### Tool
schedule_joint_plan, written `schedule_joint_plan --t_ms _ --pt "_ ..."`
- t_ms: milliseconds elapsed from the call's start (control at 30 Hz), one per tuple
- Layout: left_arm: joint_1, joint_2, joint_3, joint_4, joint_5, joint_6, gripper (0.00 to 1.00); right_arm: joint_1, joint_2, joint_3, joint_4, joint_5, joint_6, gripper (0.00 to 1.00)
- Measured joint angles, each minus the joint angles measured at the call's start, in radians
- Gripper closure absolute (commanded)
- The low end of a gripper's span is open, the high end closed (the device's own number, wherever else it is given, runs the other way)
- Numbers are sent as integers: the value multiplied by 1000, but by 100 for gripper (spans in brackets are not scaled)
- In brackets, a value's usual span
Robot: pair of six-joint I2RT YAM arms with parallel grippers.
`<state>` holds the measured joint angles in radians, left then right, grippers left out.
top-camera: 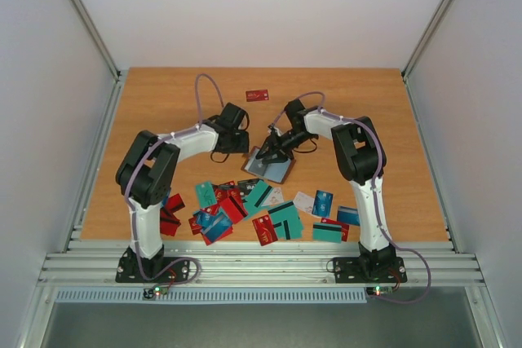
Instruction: Put the credit cards into the card holder
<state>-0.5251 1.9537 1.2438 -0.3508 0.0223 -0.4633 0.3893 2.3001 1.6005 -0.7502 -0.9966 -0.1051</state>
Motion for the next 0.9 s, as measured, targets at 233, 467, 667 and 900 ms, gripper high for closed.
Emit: schedule_joint_plan --t_ms 233,467,667,900 --pt "55 46 101 -8 67 19 52 3 11 49 -66 21 -5 64" --pt "51 0 70 -43 183 126 53 5 8 144 -138 93 -9 58" --pt "51 -62 33 -102 222 188 53 4 -130 8 -158 155 -8 55" --pt "51 -175 33 -167 228 230 53 4 -338 -193 -142 226 23 49"
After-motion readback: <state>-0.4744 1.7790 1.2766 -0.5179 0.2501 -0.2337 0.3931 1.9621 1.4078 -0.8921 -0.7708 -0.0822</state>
